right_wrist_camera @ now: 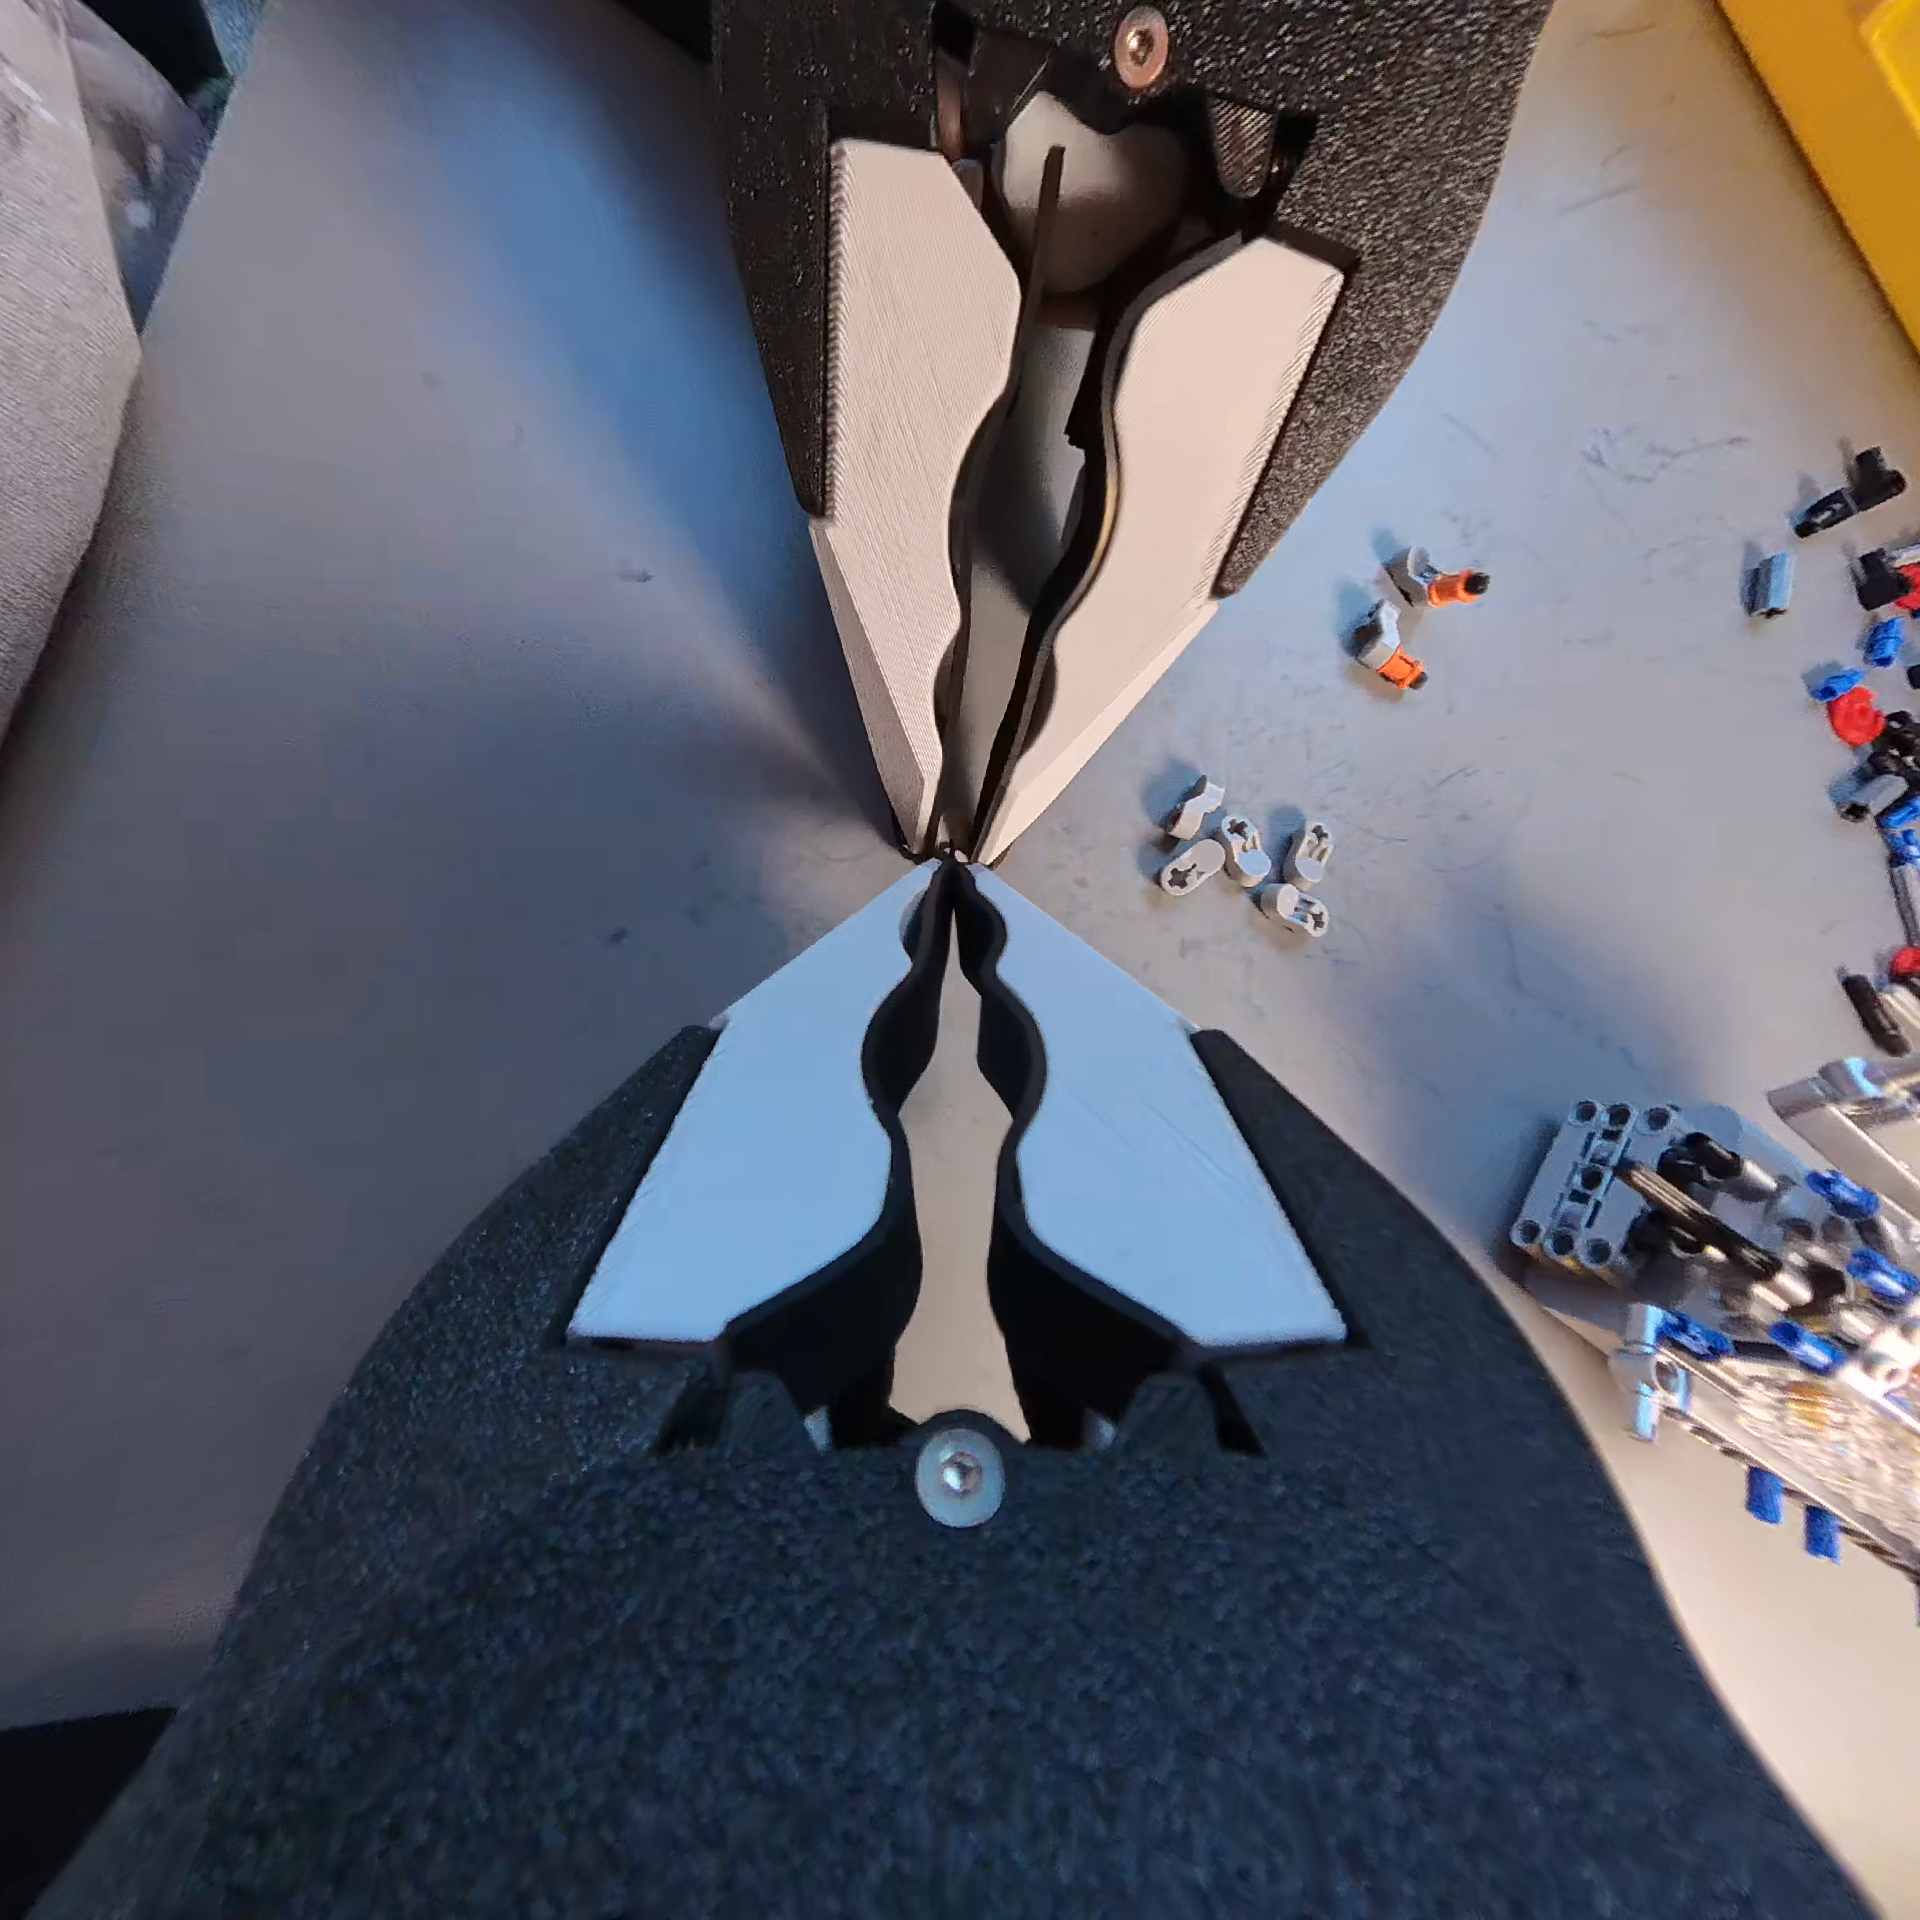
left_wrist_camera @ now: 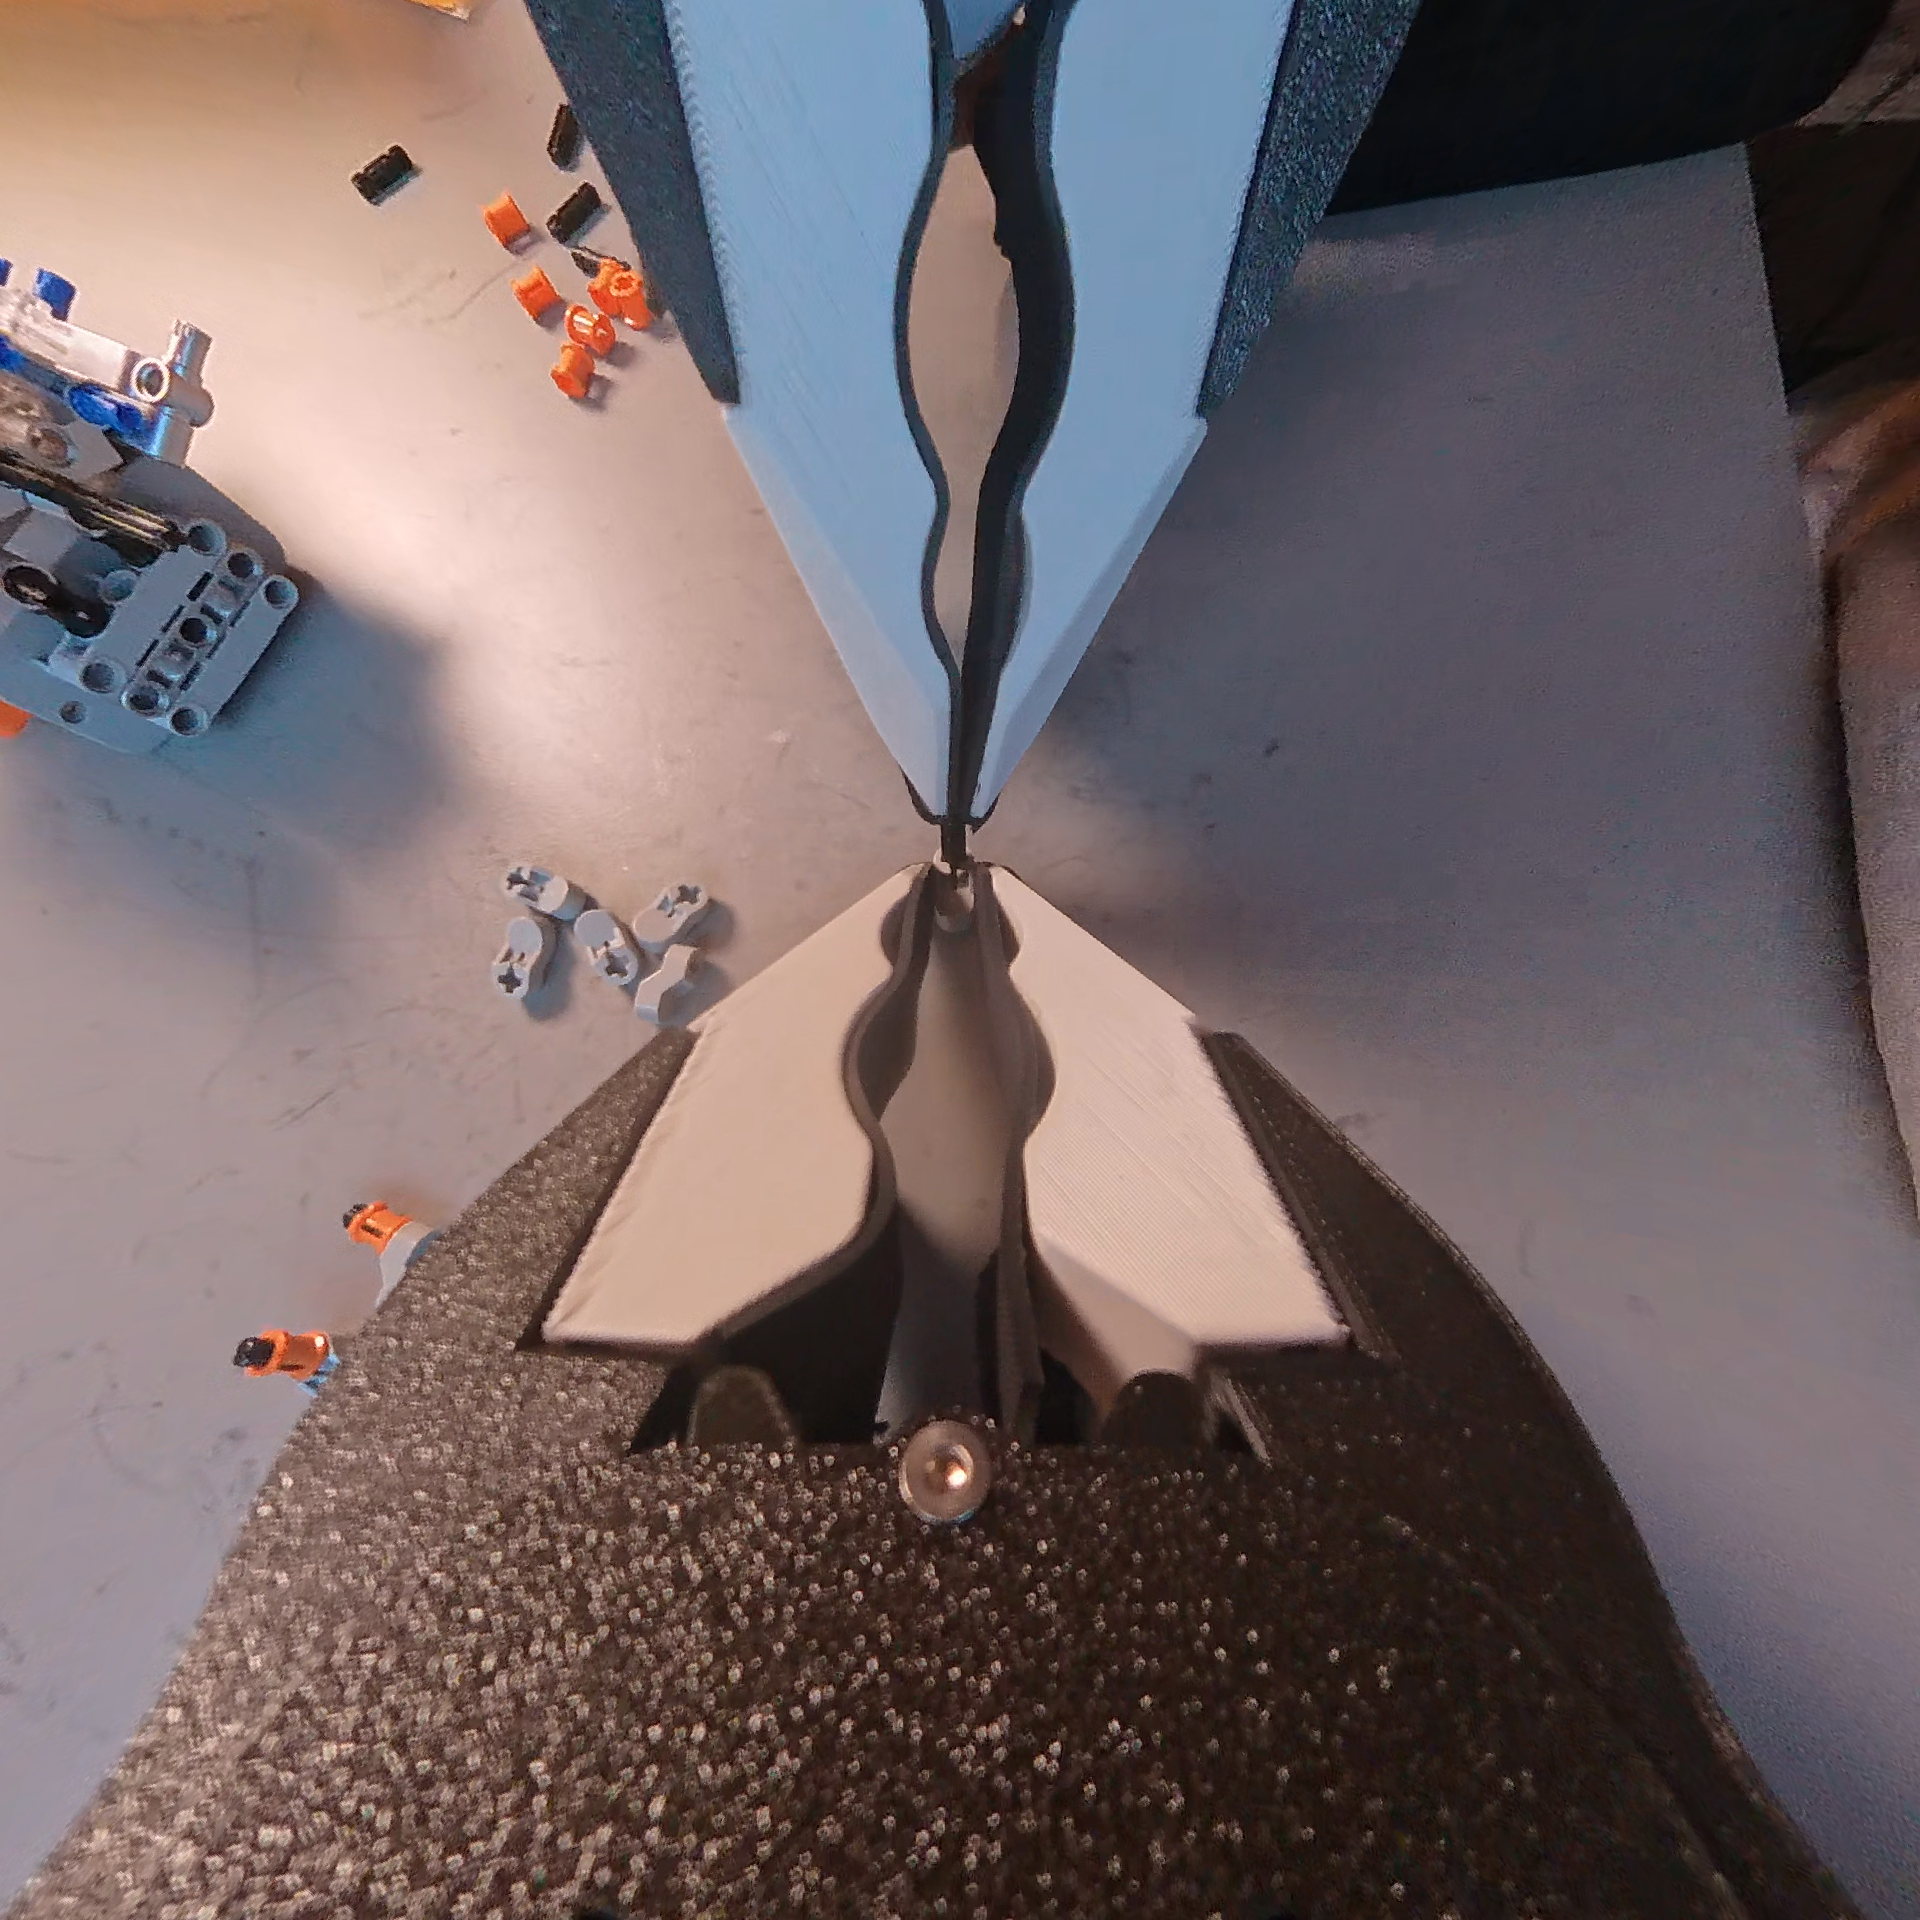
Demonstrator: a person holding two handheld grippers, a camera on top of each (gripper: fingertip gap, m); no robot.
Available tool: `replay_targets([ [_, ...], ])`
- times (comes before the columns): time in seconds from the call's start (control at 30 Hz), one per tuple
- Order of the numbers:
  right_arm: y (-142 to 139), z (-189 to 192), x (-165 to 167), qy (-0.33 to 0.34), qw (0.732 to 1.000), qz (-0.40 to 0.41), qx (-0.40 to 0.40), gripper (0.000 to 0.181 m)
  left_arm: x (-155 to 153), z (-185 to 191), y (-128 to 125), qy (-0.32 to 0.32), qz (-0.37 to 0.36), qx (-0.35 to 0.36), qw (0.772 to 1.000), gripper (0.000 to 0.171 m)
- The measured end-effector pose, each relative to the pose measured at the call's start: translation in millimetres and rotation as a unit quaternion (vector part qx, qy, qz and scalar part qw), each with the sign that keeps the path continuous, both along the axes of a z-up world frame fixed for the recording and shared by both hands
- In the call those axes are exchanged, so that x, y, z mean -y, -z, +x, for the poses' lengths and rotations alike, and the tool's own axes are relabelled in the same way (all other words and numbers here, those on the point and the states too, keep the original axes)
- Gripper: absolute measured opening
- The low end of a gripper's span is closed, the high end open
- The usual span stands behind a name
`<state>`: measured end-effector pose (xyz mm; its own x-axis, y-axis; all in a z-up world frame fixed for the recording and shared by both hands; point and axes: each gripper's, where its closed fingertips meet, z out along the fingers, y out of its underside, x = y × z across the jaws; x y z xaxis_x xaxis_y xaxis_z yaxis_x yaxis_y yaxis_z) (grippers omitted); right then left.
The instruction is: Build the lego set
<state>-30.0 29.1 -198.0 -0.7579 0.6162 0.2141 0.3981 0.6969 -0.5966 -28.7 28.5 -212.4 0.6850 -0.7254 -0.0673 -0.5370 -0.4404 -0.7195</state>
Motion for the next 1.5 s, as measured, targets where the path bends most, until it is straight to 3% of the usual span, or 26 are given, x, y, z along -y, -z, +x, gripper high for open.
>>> replay_targets([
  [0.37,1,0,1,-0.007,0.998,0.062,0.03,0.0,0,0,0,-0.001,0.009,-0.005,1.0,0.004],
  [0.63,0,-2,0,0.013,0.999,0.046,0.024,0.0,0,-1,0,0.0,0.011,-0.01,1.0,0.004],
  [0.7,-17,-7,-11,0.053,0.998,-0.006,-0.014,0.007,0,-1,0,0.003,0.013,-0.009,1.0,0.005],
  [0.73,-36,-9,-17,0.079,0.994,-0.053,-0.047,0.021,0,-1,0,0.004,0.018,-0.011,1.0,0.005],
  [0.8,-72,-6,-45,0.139,0.978,-0.105,-0.114,0.029,1,-1,0,0.006,0.03,-0.018,0.999,0.005],
  [0.9,-94,15,-107,0.229,0.957,-0.064,-0.165,0.033,-1,-2,-1,0.0,0.036,-0.02,0.999,0.007],
  [1.1,-44,47,-148,0.285,0.951,-0.097,-0.067,0.03,-1,-8,-11,-0.018,0.031,0.026,0.999,0.021],
  [1.2,-21,41,-145,0.274,0.954,-0.119,-0.03,0.021,2,-13,-9,-0.02,0.029,0.022,0.999,0.021],
  [1.43,12,23,-147,0.248,0.968,-0.037,0.034,0.02,3,-14,-8,-0.015,0.03,0.019,0.999,0.02],
  [1.5,12,18,-141,0.236,0.97,-0.046,0.029,0.004,3,-14,-10,-0.017,0.034,0.022,0.999,0.02],
])
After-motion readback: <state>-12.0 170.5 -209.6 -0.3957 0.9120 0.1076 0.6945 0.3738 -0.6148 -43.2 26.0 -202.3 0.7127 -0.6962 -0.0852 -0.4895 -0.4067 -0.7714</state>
